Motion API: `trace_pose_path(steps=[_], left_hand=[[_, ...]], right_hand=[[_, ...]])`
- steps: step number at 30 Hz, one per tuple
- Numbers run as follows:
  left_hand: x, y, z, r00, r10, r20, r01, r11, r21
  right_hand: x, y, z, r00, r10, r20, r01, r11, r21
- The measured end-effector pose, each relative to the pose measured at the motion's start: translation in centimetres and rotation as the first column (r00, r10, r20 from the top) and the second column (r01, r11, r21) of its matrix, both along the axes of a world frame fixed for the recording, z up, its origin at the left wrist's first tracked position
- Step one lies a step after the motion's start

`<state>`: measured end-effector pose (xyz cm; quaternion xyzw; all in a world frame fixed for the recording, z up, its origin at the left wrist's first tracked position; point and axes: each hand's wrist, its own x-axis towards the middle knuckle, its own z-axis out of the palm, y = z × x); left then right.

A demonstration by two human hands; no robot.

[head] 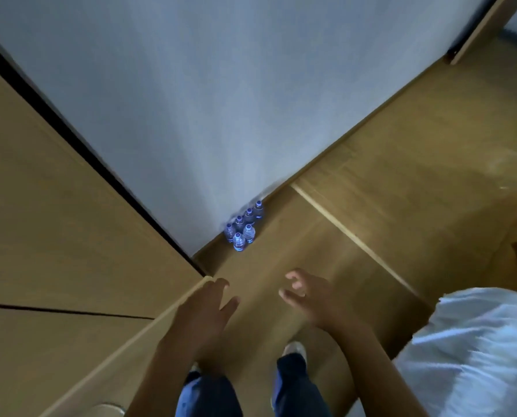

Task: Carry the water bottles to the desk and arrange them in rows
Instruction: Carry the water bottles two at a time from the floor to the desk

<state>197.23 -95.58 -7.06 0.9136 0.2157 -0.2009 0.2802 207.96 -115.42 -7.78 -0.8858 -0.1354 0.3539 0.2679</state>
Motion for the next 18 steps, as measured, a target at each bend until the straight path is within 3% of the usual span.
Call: trace_pose_path(steps=[12, 18], left_hand=[[8.1, -3.8, -2.0, 0.954, 0.301, -0.007, -0.301, 0.953, -0.032], [13.5, -1.7, -5.3, 0.935, 0.349, -0.063, -0.352, 0.935, -0.043]], right_hand=[[11.6, -0.6, -1.4, 0.985, 0.17, 0.019, -0.17, 0.985, 0.002], [18.4, 2.9, -3.9, 0.97, 0.241, -0.024, -0.242, 0.97, -0.011]])
